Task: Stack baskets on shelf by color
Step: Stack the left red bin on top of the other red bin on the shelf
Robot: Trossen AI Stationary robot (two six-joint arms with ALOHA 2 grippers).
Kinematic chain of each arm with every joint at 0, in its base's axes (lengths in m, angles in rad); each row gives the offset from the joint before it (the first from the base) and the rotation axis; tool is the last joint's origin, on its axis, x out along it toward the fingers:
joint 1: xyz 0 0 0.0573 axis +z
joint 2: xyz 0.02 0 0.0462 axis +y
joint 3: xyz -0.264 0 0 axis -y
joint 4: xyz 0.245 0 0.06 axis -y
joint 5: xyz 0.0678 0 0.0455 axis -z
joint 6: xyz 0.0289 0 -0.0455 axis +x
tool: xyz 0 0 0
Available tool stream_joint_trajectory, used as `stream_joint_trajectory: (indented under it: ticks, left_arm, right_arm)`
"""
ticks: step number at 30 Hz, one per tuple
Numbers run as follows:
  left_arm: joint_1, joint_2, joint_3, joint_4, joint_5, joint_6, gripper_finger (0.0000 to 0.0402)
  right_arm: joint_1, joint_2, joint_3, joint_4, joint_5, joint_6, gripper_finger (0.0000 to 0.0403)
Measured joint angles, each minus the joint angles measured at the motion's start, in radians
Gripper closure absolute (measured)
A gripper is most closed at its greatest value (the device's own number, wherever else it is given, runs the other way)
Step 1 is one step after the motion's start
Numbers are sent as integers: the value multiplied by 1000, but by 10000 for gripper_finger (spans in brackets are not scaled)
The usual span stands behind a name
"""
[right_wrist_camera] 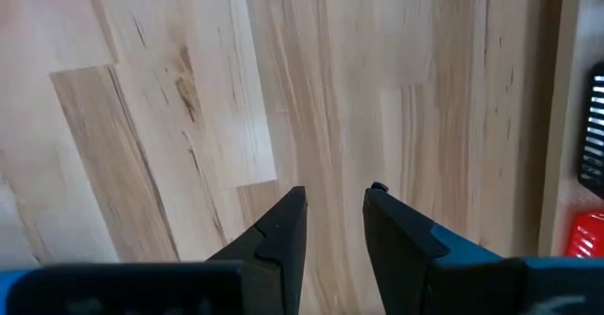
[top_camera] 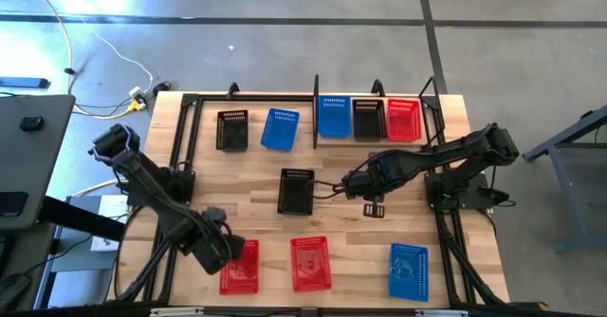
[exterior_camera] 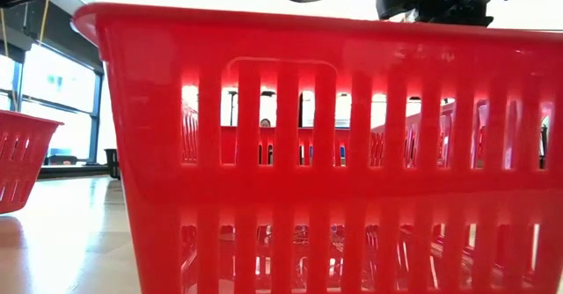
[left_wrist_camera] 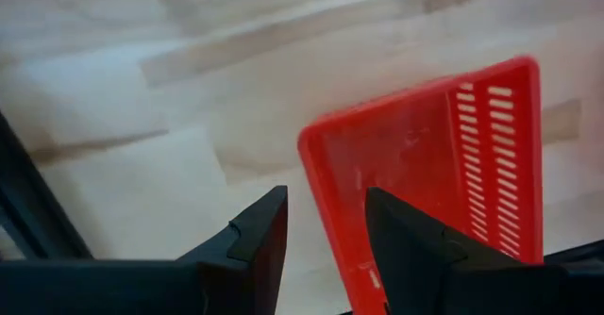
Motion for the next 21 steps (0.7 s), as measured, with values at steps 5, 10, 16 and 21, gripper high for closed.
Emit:
stream_joint_trajectory:
  ticks: [5,10,16,21]
  left_arm:
    - [-20,54,0,78,4,-40,268]
    - [-27,126,0,91,30,-54,268]
    - [-26,196,0,134,73,-64,268]
    - [-26,228,0,196,75,-89,272]
  right_arm:
    - [0,0,0,1,0,-22,308]
    - [0,0,0,5,0,-22,308]
    - [0,0,0,5,-4,-22,308]
    - [0,0,0,6,-7,-22,308]
